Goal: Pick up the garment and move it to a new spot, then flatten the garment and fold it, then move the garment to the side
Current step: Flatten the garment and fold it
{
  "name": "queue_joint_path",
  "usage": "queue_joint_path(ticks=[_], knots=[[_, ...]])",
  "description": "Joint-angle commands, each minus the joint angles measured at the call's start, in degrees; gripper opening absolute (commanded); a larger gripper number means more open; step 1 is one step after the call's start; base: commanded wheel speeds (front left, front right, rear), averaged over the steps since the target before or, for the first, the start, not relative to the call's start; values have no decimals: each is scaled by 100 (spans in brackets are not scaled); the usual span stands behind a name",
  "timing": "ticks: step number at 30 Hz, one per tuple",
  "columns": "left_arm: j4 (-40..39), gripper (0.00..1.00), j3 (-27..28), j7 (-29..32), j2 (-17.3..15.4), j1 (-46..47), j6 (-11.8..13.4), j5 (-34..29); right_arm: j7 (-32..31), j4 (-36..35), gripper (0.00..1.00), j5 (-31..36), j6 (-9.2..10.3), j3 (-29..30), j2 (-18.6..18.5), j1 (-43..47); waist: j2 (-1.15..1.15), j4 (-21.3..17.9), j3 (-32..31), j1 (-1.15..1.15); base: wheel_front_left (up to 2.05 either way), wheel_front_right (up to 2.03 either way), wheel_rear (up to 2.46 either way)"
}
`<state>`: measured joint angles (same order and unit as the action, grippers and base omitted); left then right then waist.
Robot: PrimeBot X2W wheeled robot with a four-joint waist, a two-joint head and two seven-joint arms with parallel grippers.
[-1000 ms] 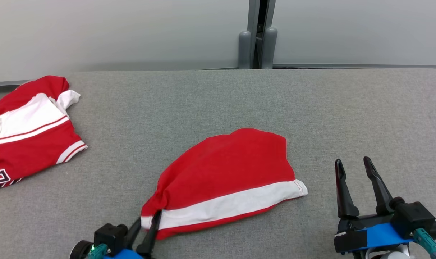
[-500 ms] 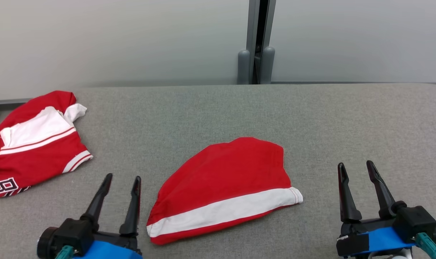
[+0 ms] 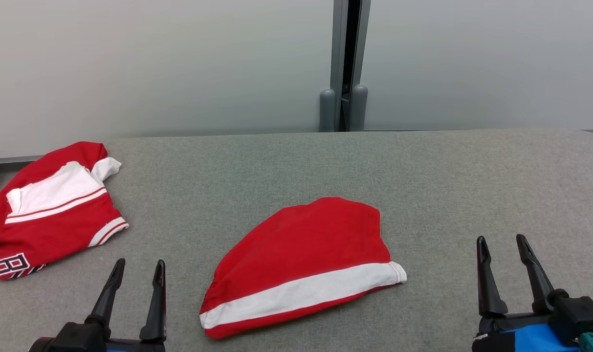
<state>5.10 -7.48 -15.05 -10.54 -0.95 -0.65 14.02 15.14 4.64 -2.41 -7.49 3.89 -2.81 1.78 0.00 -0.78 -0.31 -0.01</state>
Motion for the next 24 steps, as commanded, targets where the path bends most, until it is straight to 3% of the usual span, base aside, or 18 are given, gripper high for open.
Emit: queue_joint_path(ticks=[1,12,24], knots=[[-13,100,41,-19,11,-67,-29,-56,1,-28,100,32,-1,25,-14,93,0,10,-6,1,0,0,0],[800,100,-275,48,100,377,-405,92,1,367,100,147,-1,-471,-12,-267,0,103,194,1,0,0,0],[2379,100,-967,32,162,1074,-652,302,0,1555,100,353,0,-937,-14,-1063,0,102,673,1,0,0,0]])
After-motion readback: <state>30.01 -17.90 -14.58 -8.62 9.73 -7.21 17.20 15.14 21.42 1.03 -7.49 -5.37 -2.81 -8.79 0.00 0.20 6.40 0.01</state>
